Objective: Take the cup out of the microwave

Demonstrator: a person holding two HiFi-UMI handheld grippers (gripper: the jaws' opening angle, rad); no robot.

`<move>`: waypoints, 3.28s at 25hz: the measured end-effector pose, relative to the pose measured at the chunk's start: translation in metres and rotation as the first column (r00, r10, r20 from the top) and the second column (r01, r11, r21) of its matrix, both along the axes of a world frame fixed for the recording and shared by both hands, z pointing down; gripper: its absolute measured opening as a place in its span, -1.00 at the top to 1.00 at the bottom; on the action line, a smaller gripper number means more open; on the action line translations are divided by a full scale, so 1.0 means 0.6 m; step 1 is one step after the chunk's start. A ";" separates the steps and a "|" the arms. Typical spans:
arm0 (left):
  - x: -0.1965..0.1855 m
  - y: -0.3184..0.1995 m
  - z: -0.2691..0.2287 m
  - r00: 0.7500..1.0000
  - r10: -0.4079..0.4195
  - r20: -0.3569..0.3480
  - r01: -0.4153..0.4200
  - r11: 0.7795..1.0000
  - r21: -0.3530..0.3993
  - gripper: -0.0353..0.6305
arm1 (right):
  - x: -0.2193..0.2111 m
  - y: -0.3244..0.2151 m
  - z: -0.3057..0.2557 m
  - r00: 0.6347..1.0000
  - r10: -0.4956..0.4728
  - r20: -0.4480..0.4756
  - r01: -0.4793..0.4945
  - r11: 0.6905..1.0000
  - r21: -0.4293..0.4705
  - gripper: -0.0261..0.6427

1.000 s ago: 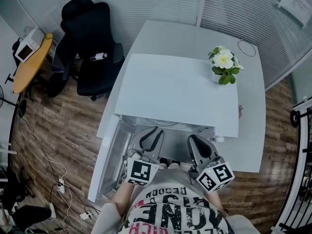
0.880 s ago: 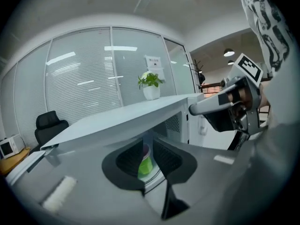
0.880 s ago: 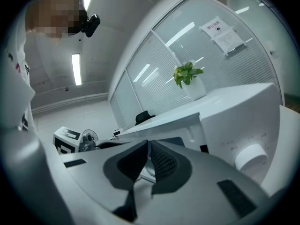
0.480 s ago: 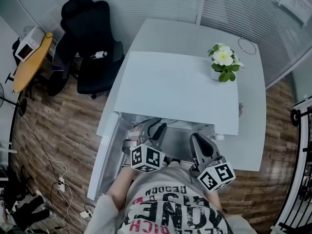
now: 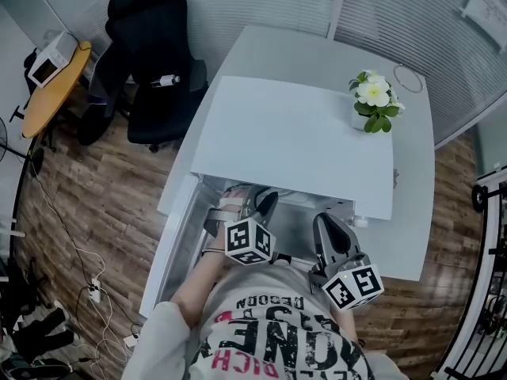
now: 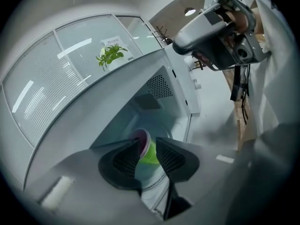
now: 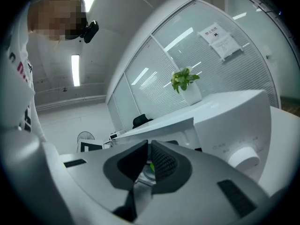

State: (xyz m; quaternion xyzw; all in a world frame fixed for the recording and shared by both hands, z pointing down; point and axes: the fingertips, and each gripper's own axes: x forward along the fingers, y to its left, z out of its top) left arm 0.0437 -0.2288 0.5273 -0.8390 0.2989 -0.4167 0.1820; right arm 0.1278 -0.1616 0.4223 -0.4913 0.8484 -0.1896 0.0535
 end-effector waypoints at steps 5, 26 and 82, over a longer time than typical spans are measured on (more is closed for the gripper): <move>0.004 -0.007 0.023 0.998 0.029 0.057 -0.030 1.000 0.011 0.54 | 0.003 -0.004 -0.001 1.000 0.019 -0.005 -0.019 1.000 0.006 0.84; 0.005 -0.021 0.038 0.990 0.088 0.108 -0.088 0.996 -0.007 0.76 | -0.013 -0.007 0.009 0.998 0.062 0.017 -0.062 0.998 -0.031 0.84; -0.018 0.094 -0.048 0.999 0.010 0.037 -0.013 0.998 0.055 0.78 | 0.016 0.056 0.007 0.999 -0.017 -0.032 0.015 0.998 -0.059 0.84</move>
